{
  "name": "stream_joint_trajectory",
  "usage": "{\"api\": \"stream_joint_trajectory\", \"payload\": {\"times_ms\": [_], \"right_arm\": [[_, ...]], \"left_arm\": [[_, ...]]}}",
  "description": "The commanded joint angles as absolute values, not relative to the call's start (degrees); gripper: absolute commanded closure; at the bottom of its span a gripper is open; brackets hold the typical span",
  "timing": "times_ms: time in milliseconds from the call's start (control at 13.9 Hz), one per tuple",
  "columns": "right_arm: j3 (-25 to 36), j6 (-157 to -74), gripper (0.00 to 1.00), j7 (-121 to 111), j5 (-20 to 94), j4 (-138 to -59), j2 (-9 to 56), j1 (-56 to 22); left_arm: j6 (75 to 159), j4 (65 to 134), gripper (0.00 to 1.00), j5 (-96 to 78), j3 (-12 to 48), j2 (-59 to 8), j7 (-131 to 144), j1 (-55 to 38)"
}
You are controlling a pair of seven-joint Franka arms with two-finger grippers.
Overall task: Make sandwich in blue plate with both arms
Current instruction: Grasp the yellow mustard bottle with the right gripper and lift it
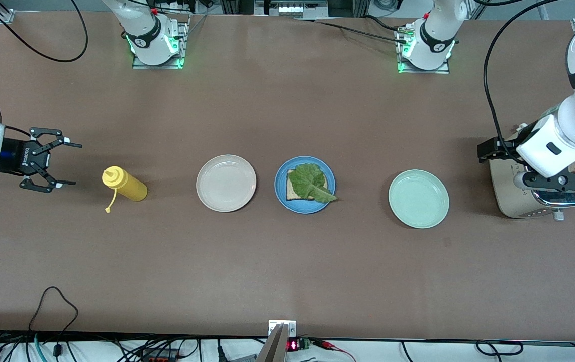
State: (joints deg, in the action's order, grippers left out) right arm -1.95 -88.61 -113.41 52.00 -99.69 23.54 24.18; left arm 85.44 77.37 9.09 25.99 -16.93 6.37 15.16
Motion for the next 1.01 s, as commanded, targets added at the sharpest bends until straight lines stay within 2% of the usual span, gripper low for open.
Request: {"api": "stream_joint_trajectory", "payload": {"times_ms": [0, 433, 650, 939], "right_arm": [[-3.08, -86.49, 0.00, -123.53, 55.89, -98.53, 30.21, 27.94], [-3.08, -85.34, 0.00, -142.10, 62.04, -96.59, 42.26, 30.06], [-3.16, -85.25, 0.00, -146.50, 63.11, -92.30, 49.28, 30.24], [-4.04, -85.08, 0.00, -149.50, 63.80, -91.76, 52.47, 29.36]], "left_arm": [[84.20, 75.76, 0.00, 8.44, 26.28, -17.40, 6.68, 15.21], [84.20, 75.76, 0.00, 8.44, 26.28, -17.40, 6.68, 15.21], [84.20, 75.76, 0.00, 8.44, 26.28, -17.49, 6.68, 15.21], [84.20, 75.76, 0.00, 8.44, 26.28, -17.49, 6.68, 15.21]]}}
